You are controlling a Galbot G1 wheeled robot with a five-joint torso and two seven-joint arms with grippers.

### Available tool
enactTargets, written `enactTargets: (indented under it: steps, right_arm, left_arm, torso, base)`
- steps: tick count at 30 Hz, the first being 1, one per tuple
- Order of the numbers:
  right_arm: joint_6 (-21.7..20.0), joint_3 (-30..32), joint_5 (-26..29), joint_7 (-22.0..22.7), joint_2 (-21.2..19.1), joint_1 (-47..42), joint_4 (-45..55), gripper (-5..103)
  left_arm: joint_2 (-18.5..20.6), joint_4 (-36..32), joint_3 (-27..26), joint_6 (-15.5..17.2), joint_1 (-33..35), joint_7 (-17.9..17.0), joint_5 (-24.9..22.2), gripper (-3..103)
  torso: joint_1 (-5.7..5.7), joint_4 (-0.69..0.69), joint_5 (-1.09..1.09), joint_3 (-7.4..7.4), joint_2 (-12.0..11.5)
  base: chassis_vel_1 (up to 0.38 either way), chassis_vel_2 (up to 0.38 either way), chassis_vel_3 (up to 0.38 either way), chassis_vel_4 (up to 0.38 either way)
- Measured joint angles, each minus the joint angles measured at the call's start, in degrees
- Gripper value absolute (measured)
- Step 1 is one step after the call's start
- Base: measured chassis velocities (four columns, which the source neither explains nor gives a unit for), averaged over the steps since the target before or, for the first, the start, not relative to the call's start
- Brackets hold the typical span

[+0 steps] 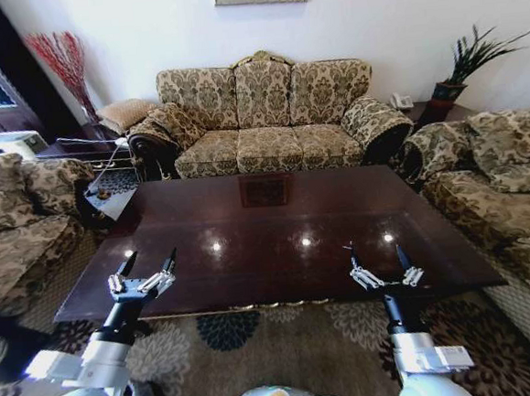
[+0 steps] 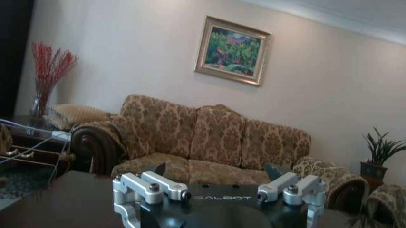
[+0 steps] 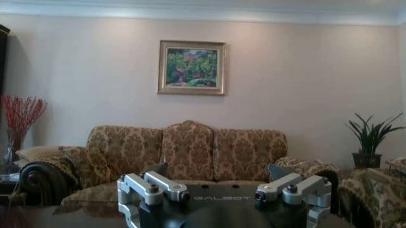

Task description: Move to the front of the table and place the trash on the table into the trash bin.

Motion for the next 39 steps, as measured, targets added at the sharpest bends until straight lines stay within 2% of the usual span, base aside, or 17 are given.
enactTargets:
  steps: [39]
  right_arm:
    - [0.0,0.0,0.0,0.0,0.0,0.0,0.0,100]
  left_arm:
    - [0.0,0.0,0.0,0.0,0.0,0.0,0.0,100]
  torso:
    - [0.04,0.00,0.01,0.02,0.0]
  base:
    - [0.003,-0.006,-0.004,0.005]
